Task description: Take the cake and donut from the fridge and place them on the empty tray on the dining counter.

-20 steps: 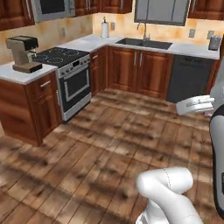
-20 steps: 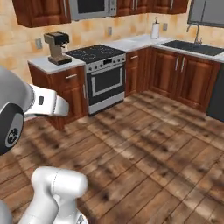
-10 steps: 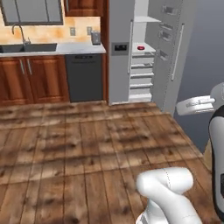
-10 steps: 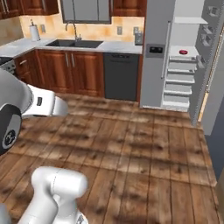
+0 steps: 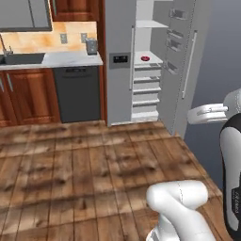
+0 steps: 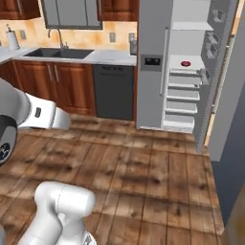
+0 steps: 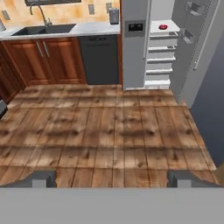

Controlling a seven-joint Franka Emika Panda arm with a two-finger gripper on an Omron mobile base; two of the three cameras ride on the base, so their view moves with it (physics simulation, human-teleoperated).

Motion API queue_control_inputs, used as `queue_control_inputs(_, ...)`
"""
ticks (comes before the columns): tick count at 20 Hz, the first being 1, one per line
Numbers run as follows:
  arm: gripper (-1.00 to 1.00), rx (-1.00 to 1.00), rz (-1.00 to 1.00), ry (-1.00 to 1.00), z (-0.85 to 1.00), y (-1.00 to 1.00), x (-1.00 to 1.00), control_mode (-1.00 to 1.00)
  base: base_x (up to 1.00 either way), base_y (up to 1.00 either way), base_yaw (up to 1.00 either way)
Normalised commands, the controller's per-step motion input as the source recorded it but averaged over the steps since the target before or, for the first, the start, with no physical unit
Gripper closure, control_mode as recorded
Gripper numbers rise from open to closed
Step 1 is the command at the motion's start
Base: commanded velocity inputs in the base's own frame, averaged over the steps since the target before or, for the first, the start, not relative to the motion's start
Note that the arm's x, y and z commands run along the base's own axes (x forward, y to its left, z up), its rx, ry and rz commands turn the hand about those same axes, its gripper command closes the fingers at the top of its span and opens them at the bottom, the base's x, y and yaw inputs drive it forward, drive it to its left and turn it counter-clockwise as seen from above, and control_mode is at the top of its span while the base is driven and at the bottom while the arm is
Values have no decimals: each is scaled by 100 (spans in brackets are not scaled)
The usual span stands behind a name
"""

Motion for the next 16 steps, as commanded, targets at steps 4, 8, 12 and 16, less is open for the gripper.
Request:
queue_control_inputs(4,-100,0,0,0,0,0,0,100,100,-14,0)
queue_control_inputs(8,-100,0,0,0,0,0,0,100,100,-11,-3)
queue_control_inputs(12,-100,0,0,0,0,0,0,100,92,-1,-57)
queue_control_inputs(16,-100,0,0,0,0,0,0,100,77,31,-76)
